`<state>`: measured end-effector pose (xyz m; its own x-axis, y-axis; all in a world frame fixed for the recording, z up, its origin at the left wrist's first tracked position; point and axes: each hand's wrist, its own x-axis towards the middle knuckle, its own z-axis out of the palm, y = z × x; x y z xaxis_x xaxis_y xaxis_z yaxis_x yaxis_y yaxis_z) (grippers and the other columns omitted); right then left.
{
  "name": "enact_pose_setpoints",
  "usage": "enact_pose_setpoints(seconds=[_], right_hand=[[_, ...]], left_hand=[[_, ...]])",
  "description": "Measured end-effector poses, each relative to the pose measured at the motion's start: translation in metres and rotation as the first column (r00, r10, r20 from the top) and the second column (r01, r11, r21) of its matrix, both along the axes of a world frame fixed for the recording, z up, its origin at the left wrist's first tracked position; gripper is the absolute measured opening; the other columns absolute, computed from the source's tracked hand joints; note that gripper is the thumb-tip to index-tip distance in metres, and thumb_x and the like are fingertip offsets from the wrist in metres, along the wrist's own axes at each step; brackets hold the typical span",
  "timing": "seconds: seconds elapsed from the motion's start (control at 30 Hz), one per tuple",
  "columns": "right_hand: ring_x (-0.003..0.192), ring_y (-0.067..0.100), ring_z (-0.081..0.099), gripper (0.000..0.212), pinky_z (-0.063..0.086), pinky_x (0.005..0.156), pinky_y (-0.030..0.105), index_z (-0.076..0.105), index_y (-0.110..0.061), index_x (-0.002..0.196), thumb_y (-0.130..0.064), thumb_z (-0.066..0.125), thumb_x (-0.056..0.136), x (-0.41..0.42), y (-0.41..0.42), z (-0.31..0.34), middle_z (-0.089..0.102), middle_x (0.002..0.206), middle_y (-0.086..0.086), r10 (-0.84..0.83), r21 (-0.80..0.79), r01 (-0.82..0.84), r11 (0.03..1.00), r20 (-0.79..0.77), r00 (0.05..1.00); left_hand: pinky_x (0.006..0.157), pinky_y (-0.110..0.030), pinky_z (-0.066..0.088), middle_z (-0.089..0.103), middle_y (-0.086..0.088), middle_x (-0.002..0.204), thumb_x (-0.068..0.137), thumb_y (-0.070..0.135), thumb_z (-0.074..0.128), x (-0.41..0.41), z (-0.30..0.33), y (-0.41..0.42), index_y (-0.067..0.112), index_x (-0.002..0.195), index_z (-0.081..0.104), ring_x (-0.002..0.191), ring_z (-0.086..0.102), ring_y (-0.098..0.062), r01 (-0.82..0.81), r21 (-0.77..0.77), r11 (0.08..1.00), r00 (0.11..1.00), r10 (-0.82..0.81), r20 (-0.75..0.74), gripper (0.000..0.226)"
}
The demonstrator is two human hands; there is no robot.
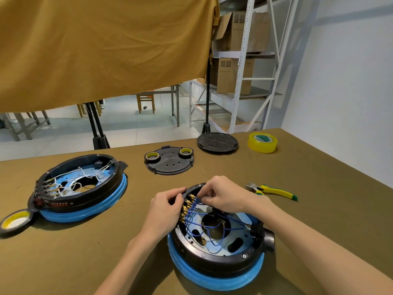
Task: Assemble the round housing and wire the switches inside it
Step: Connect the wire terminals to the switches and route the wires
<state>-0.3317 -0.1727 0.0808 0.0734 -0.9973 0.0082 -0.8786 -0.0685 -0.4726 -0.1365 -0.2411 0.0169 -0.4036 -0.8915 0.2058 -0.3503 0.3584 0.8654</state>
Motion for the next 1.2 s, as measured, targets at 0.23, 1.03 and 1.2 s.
enact_pose_setpoints(seconds=[0.23,1.03,1.2], right_hand=[[0.057,-0.004,0.055,0.026,0.036,0.056,0.006,0.076,-0.020,0.115,-0.012,0.060,0.097,0.004,-0.005,0.003,0.062,0.061,-0.012,-0.006,0.050,0.008,0.999,-0.035,0.999],[0.073,0.007,0.066,0.013,0.053,0.062,0.021,0.078,-0.020,0.095,-0.031,0.071,0.094,-0.017,0.034,0.005,0.073,0.079,-0.006,-0.101,-0.010,0.101,0.995,0.044,0.994],[0.106,0.017,0.051,0.033,0.044,0.095,0.036,0.065,-0.028,0.124,-0.048,0.064,0.096,-0.023,0.060,-0.008,0.055,0.114,-0.003,-0.299,-0.227,0.270,0.936,-0.105,0.949]], left_hand=[[0.099,-0.028,0.054,0.070,0.018,0.115,0.105,0.023,0.054,0.000,0.001,0.001,0.026,0.131,0.070,0.113,0.063,0.000,0.003,0.000,1.000,1.000,-0.003,0.003,0.030],[0.089,-0.025,0.058,0.072,0.011,0.120,0.105,0.025,0.055,0.000,0.002,0.008,0.025,0.133,0.068,0.110,0.064,-0.001,-0.010,0.006,1.000,0.999,0.010,-0.039,0.031],[0.100,-0.017,0.046,0.059,0.022,0.134,0.101,0.035,0.061,0.007,0.001,0.025,0.033,0.143,0.054,0.122,0.054,0.009,0.078,-0.030,0.996,0.994,-0.080,-0.072,0.042]])
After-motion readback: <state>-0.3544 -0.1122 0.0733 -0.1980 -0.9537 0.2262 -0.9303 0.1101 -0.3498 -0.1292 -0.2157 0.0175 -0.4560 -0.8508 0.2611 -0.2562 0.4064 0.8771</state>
